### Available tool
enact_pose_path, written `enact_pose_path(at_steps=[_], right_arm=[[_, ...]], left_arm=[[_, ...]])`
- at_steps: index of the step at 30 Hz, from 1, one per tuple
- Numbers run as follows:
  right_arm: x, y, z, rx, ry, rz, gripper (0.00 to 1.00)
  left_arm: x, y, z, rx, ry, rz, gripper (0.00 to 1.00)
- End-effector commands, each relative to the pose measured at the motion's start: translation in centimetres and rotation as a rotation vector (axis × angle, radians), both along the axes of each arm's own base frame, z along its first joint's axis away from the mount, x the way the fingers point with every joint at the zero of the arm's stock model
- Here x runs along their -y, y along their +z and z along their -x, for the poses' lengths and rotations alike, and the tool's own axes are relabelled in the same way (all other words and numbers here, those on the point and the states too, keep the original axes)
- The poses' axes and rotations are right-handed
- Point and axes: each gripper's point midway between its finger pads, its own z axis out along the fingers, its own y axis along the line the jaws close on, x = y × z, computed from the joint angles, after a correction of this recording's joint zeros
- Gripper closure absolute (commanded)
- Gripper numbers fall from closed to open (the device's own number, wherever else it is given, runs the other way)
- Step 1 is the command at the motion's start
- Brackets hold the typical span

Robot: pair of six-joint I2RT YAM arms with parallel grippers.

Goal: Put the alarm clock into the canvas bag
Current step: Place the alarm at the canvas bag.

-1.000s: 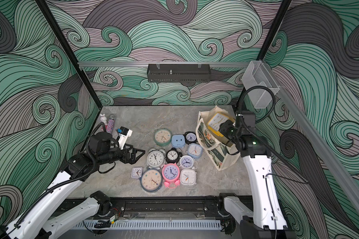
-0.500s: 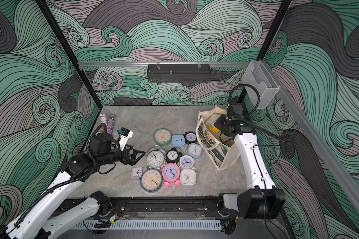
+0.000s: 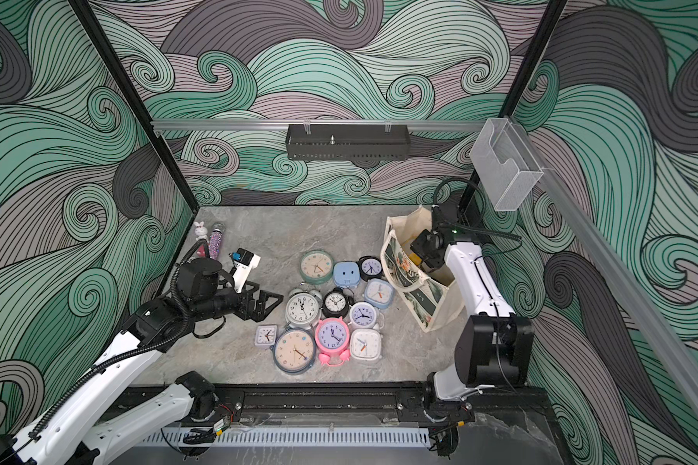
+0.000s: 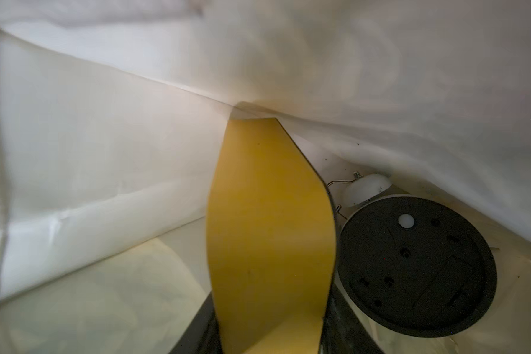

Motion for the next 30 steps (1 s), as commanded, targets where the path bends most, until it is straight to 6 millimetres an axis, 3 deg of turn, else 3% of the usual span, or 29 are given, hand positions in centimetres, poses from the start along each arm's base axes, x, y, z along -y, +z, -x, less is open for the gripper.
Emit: enact_pose_path(at_steps=[1, 8, 13, 17, 27, 30], right_arm=[[0.5, 0.1, -0.7, 0.035, -0.028, -0.022, 0.71], [0.7, -1.6, -0.6, -0.002, -0.017, -0.029, 0.43], [0.7, -0.9, -0.7, 0.022, -0.002, -0.031, 0.26], [0.3, 0.8, -0.6, 0.074, 0.025, -0.034, 0.14], [-0.6, 3.9, 1.8, 0.183, 0.100, -0.037, 0.00], [-0.8, 5.2, 2.6, 0.226, 0.123, -0.022, 0.00]], left_arm=[[0.0, 0.5, -0.1, 0.017, 0.001, -0.013, 0.01], [-0.1, 0.8, -0.7, 0.021, 0.019, -0.019, 0.01], [-0.3, 0.4, -1.1, 0.006, 0.045, -0.033, 0.01], [-0.3, -0.4, -1.4, -0.035, 0.069, -0.041, 0.01], [-0.5, -3.6, -1.2, -0.241, 0.131, -0.098, 0.01], [-0.7, -5.1, -0.6, -0.329, 0.141, -0.130, 0.01]])
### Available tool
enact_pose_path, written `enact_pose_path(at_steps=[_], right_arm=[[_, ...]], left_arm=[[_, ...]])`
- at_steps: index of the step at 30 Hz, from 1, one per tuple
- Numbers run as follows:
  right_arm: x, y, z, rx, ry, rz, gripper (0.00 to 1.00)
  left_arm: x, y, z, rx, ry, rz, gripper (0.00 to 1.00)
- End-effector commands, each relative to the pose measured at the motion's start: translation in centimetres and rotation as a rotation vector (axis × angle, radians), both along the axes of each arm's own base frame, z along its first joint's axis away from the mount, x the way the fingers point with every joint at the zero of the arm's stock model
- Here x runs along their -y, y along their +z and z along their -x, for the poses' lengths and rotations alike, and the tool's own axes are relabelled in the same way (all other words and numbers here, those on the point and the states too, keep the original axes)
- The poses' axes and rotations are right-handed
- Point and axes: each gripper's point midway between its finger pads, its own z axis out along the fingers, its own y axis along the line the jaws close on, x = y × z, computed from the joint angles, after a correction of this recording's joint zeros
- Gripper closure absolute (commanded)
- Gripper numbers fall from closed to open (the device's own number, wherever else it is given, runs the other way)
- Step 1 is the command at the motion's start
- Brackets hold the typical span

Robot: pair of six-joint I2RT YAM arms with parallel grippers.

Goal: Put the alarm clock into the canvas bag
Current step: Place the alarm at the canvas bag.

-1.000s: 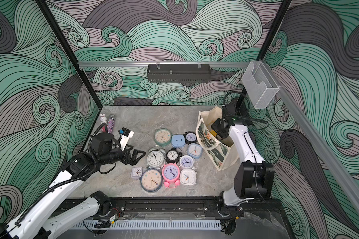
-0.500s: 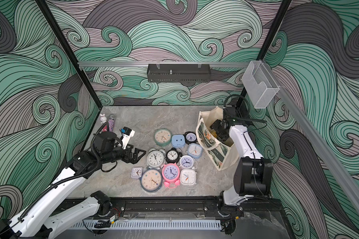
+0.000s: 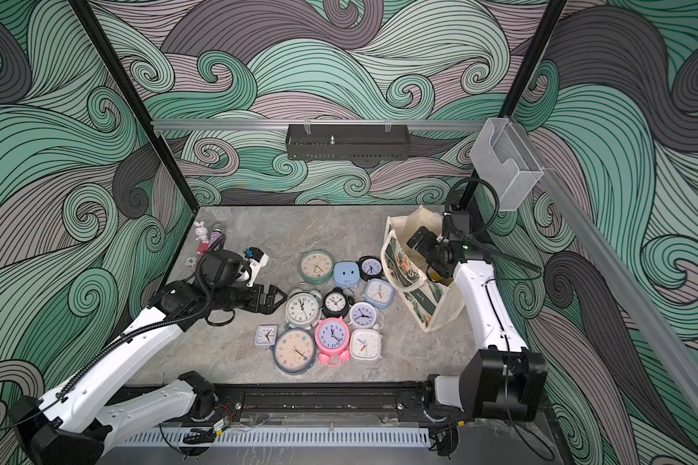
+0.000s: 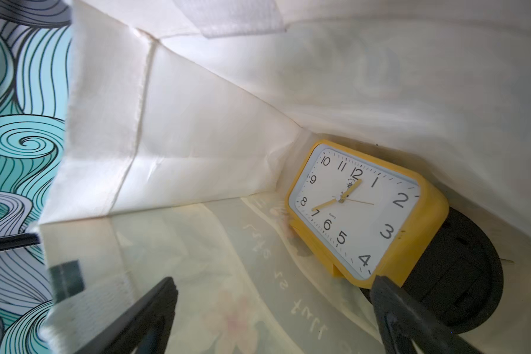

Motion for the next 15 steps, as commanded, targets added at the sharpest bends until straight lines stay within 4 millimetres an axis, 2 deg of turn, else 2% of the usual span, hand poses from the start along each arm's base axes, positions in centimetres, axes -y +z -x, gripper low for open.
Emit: enact_pose_path(at_steps=[1, 6, 11, 13, 15], right_arm=[[-0.1, 1.3, 0.8, 0.051, 0.041, 0.026, 0.00], [0.1, 3.1, 2.2, 0.098, 0.066, 0.083, 0.00], [0.1, 5.9, 3.5, 0.168, 0.108, 0.160, 0.00], [-0.9, 7.2, 3.8, 0.197, 0.157, 0.189, 0.00], [-3.0, 8.5, 4.1, 0.230, 0.246, 0.230, 0.00]], left_arm=[[-0.8, -1.1, 1.2, -0.116, 0.043, -0.043, 0.01], [-3.3, -3.9, 2.9, -0.283, 0.167, -0.167, 0.01], [-4.5, -6.6, 5.1, -0.438, 0.247, -0.225, 0.01], [-5.0, -7.7, 5.6, -0.480, 0.286, -0.248, 0.01], [-5.7, -8.7, 6.0, -0.515, 0.329, -0.278, 0.01]])
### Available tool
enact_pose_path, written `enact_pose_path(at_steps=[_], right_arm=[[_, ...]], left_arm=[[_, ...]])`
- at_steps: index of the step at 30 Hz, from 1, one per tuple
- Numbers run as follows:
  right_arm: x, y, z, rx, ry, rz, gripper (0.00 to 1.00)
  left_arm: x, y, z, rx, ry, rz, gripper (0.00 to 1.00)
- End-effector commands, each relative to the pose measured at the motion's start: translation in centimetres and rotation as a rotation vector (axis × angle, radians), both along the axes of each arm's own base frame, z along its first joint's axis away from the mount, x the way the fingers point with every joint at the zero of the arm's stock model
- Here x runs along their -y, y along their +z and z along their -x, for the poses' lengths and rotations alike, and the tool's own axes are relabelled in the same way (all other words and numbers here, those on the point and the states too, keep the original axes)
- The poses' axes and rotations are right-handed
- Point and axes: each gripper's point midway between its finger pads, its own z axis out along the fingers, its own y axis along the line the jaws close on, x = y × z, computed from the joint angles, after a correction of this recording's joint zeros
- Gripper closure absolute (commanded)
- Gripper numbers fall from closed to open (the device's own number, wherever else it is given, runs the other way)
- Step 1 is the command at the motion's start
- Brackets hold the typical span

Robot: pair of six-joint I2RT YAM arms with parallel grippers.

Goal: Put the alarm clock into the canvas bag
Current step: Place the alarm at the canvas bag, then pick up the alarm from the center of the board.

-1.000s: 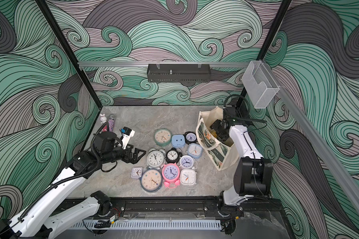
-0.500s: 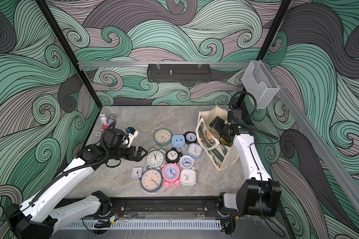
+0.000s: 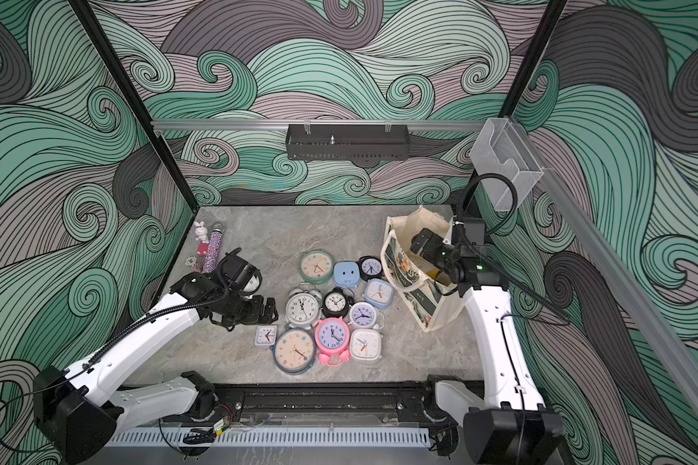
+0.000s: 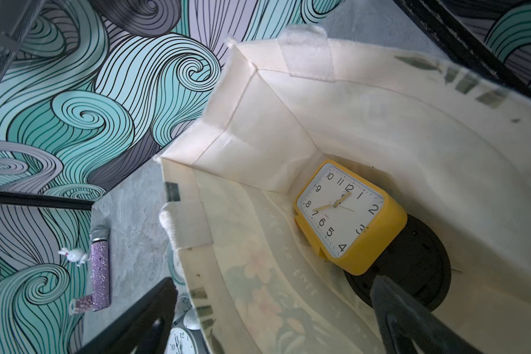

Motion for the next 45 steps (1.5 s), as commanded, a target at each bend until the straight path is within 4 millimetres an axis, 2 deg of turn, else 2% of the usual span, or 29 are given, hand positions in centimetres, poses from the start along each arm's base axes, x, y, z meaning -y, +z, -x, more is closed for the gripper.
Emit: enact_pose_path(at_steps=[1, 6, 13, 17, 23, 33, 37, 39, 45], right_arm=[[-2.9, 2.7, 0.8, 0.058, 0.147, 0.113, 0.00], [-9.2, 4.5, 2.2, 0.114, 0.389, 0.212, 0.00], [-15.9, 4.1, 4.2, 0.121, 0.669, 0.232, 0.00], [-18.7, 3.4, 5.3, 0.113, 0.777, 0.213, 0.00], [-21.0, 2.0, 6.1, 0.091, 0.855, 0.190, 0.00], [-22.3, 0.2, 6.2, 0.061, 0.893, 0.159, 0.00], [-22.5, -0.2, 6.1, 0.054, 0.894, 0.150, 0.00], [-22.6, -0.5, 6.0, 0.051, 0.891, 0.147, 0.00], [-22.6, -1.2, 5.8, 0.037, 0.880, 0.145, 0.00]], left_arm=[[-1.9, -1.9, 1.9, -0.113, 0.103, -0.093, 0.01], [-1.9, -3.3, 1.8, -0.125, 0.140, -0.096, 0.01], [-1.1, -5.9, 1.6, -0.183, 0.140, -0.094, 0.04], [-0.9, -7.2, 1.0, -0.190, 0.144, -0.108, 0.07], [-0.4, -8.7, 0.2, -0.204, 0.131, -0.121, 0.11], [-0.5, -11.1, -0.2, -0.246, 0.144, -0.168, 0.17], [-0.4, -11.5, -0.6, -0.247, 0.156, -0.177, 0.24], [-0.3, -11.5, -0.7, -0.242, 0.159, -0.173, 0.32], [-0.9, -10.5, -1.1, -0.204, 0.165, -0.192, 0.44]])
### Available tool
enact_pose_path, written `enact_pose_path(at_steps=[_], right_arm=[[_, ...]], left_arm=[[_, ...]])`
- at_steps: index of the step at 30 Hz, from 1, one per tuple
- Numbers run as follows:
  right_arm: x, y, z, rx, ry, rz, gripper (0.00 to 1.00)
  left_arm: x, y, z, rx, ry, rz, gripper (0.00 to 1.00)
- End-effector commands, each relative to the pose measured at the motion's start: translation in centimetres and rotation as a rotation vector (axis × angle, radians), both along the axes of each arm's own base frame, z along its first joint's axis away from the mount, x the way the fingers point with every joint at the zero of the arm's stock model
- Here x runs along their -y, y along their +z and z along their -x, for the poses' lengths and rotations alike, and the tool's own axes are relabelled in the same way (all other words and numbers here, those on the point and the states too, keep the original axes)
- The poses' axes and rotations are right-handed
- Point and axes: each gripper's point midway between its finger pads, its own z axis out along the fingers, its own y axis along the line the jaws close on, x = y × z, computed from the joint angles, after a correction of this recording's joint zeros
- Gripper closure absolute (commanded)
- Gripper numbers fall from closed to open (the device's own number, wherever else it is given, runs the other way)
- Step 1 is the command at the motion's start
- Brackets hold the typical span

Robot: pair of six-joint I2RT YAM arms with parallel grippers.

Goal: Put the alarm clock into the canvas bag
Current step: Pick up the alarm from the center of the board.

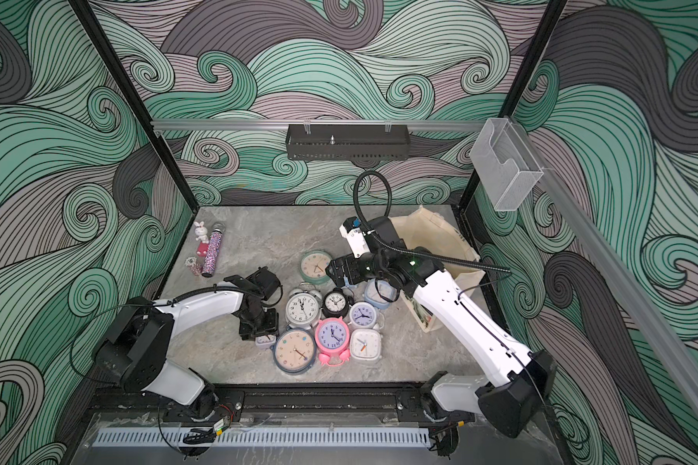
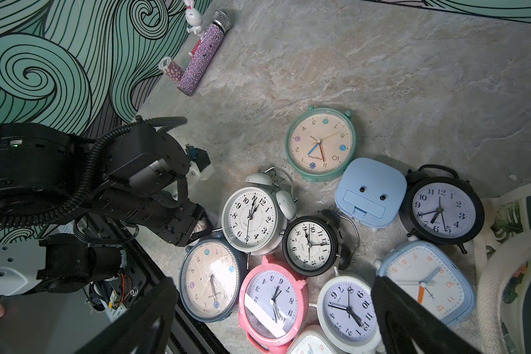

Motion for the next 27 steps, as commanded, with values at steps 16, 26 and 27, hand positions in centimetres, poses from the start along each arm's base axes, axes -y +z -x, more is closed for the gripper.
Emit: enact_pose_path(at_steps=[16, 26, 27], right_arm=[[-2.3, 1.3, 0.3, -0.120, 0.052, -0.155, 0.00], [-3.0, 2.0, 1.2, -0.182, 0.129, -0.144, 0.00], [-3.1, 2.0, 1.3, -0.183, 0.138, -0.140, 0.00]], left_arm=[[7.3, 18.5, -9.4, 0.666, -0.378, 0.340, 0.45], [14.9, 25.0, -9.3, 1.014, -0.816, 0.624, 0.48], [15.2, 25.1, -9.2, 1.021, -0.842, 0.623, 0.48]])
